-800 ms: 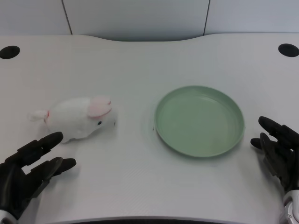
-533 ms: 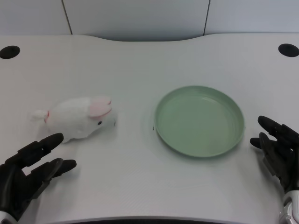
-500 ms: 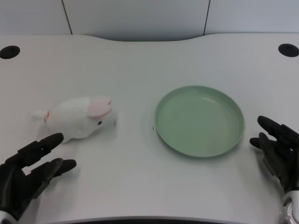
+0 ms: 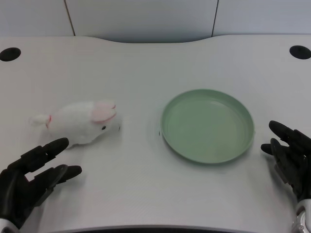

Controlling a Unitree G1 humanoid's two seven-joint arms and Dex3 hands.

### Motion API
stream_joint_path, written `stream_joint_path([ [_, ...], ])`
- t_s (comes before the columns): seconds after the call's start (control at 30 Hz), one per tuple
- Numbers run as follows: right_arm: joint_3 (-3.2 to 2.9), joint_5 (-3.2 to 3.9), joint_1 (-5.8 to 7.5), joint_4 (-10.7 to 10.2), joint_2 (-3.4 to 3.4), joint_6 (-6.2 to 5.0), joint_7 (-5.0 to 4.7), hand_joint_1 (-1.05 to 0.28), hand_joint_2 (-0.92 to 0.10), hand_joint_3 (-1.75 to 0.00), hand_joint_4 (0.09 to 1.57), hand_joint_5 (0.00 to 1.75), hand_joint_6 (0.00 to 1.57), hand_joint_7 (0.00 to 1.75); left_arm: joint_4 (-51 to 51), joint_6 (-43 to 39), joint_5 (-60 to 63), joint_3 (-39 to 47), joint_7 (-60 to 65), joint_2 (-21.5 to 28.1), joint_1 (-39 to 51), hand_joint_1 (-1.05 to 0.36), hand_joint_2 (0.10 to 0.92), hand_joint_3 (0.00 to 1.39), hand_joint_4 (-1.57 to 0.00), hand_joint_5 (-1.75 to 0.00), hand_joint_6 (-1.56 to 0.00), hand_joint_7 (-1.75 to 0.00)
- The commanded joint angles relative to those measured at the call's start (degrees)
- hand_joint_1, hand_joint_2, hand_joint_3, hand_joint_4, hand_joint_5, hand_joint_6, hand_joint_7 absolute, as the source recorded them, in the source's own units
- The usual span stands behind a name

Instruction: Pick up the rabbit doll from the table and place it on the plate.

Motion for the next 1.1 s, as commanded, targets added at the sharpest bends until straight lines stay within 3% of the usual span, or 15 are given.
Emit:
stream_joint_path([
  [0.03,-0.06,-0.09,0.87,-0.1,-0.87,-1.43,-0.54,-0.28,-0.92,-0.31,0.68,0.86,0.93,0.01,-0.7,-4.0,2.9,-0.9,0.4,1.9,-1.0,-0.60,0.911,0.01,-0.84,-0.39,-0.79,0.00],
  [0.13,-0.18,0.32,0.85,-0.2,-0.80,-1.41,0.31,-0.27,-0.92,-0.31,0.66,0.85,0.93,0.01,-1.1,-9.4,7.0,-2.1,0.2,4.8,-3.3,-0.53,0.920,0.09,-0.79,-0.46,-0.77,0.00],
  [0.33,0.36,-0.29,0.76,-0.4,-0.65,-1.00,-0.61,-0.30,-0.92,-0.31,0.68,0.86,0.92,0.01,-7.2,-11.0,17.3,-5.7,-0.2,15.4,-8.9,-0.70,0.921,0.07,-0.60,-0.47,-0.66,0.00],
  [0.4,0.66,-0.64,0.82,-0.3,-0.59,-1.23,-1.13,-0.29,-0.92,-0.31,0.68,0.86,0.91,0.00,-7.6,-12.3,22.2,-7.4,0.3,19.6,-12.5,-0.79,0.921,0.09,-0.48,-0.40,-0.56,0.00],
  [0.5,0.32,0.17,0.79,-0.4,-0.25,-0.81,-0.12,-0.29,-0.92,-0.31,0.67,0.86,0.90,0.00,-10.0,-9.9,29.3,-10.2,1.5,23.9,-16.6,-0.87,0.921,0.08,-0.38,-0.28,-0.46,0.00],
  [0.63,0.26,0.16,0.97,-0.6,0.11,-1.18,-0.39,-0.26,-0.92,-0.32,0.65,0.87,0.90,0.00,-11.3,-8.7,38.7,-15.2,2.5,28.0,-21.8,-0.95,0.921,0.11,-0.28,-0.16,-0.34,0.00],
  [0.83,-0.01,0.32,1.09,-0.4,-0.10,-1.40,-0.17,-0.26,-0.92,-0.31,0.67,0.92,0.91,0.01,-7.8,-4.5,49.6,-24.7,0.9,29.1,-31.5,-1.04,0.921,0.15,-0.14,-0.04,-0.17,0.00],
  [0.93,0.33,-0.16,1.33,-0.7,-0.59,-1.45,-0.35,-0.27,-0.92,-0.32,0.67,0.93,0.91,0.00,-4.9,-2.3,51.9,-28.1,1.0,27.5,-35.0,-1.05,0.919,0.11,-0.11,-0.02,-0.14,0.00],
  [1.03,0.83,-1.02,1.51,-0.9,-0.94,-1.62,-1.57,-0.28,-0.92,-0.32,0.66,0.93,0.91,0.00,-0.9,-1.7,53.6,-31.2,2.0,26.0,-37.9,-1.05,0.913,0.08,-0.10,-0.01,-0.13,0.00],
  [1.1,0.58,-0.70,1.41,-0.6,-1.11,-1.66,-1.28,-0.28,-0.92,-0.31,0.65,0.92,0.92,0.01,3.4,-0.2,55.5,-33.7,2.3,24.1,-40.6,-1.05,0.898,0.06,-0.09,0.00,-0.12,0.00],
])
